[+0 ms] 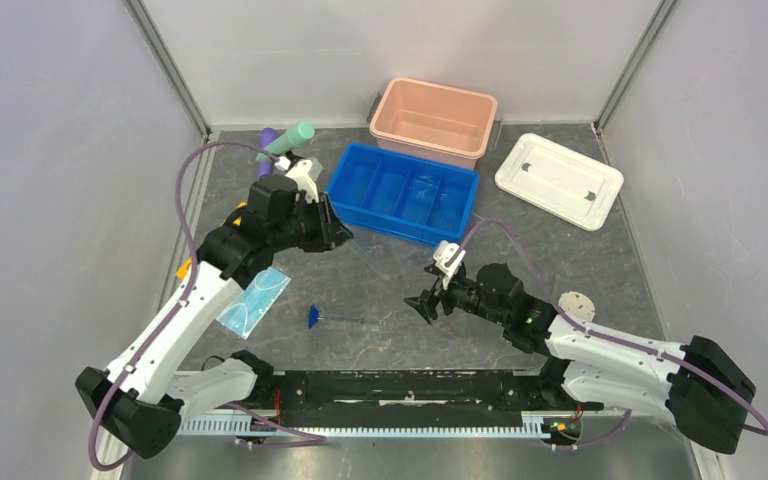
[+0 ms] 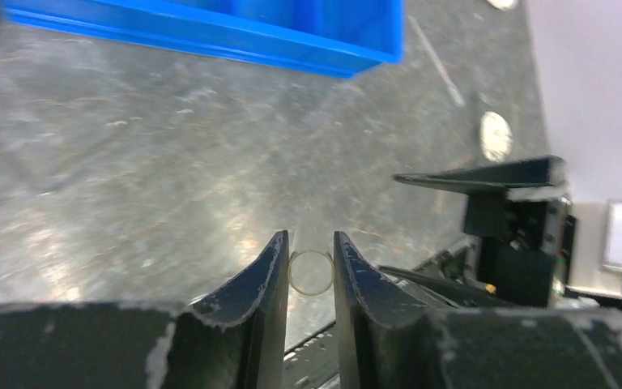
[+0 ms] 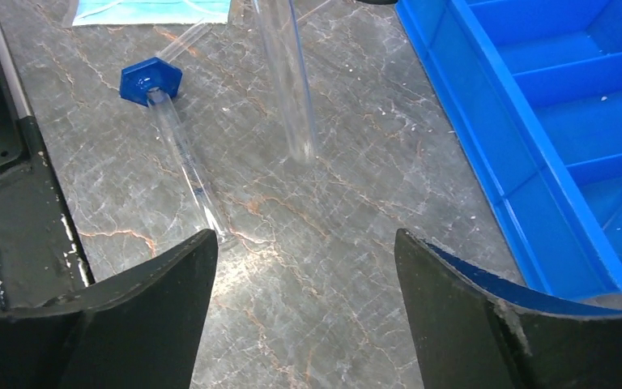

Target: Organize the chemistry lab equipment

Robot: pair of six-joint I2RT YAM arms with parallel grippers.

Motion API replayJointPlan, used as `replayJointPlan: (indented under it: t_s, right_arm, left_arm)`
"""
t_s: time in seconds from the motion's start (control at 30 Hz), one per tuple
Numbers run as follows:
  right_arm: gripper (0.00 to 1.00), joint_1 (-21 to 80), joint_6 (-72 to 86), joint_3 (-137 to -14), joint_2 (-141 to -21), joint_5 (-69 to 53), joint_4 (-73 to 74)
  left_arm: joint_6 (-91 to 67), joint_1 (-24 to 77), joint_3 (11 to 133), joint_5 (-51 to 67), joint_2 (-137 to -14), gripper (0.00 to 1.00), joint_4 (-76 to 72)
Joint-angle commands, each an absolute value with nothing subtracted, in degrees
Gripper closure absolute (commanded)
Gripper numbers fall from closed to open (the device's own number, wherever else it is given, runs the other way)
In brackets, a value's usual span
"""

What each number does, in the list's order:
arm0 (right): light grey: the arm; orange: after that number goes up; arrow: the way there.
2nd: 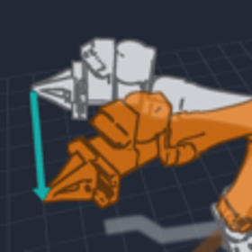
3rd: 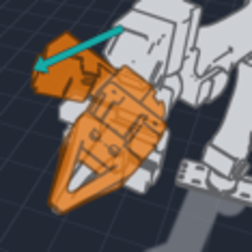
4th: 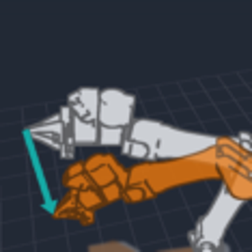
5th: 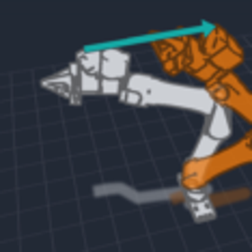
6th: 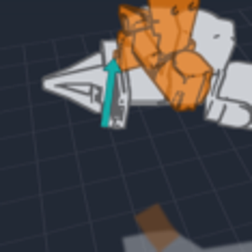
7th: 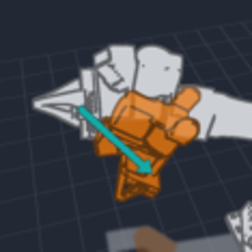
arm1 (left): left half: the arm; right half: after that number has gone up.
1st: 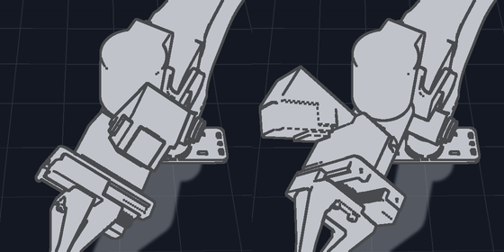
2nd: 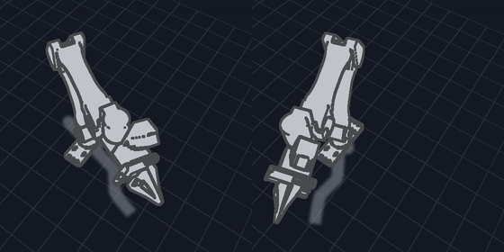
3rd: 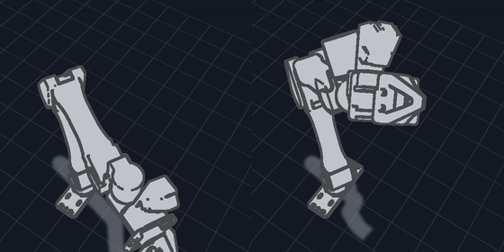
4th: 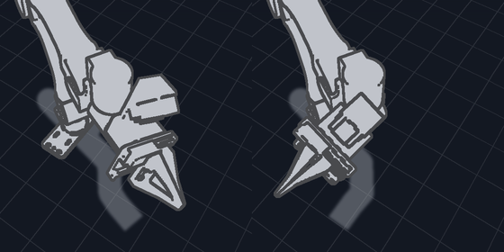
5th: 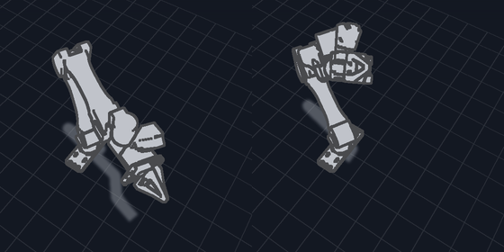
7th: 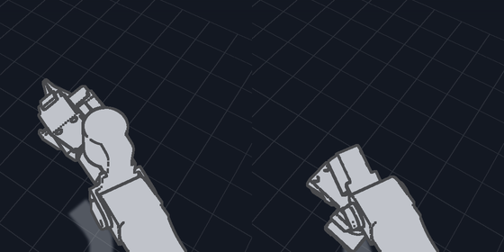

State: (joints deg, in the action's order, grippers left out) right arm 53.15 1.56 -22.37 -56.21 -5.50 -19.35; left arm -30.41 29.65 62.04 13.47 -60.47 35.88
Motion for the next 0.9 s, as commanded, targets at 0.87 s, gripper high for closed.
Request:
replayJointPlan:
  t_s: [0.87]
  right_arm:
    - [0.02,53.44,3.52,-17.52,-46.75,-4.92,-18.92]
  left_arm:
    - [-21.63,4.02,84.70,-25.30,-67.22,0.74,47.99]
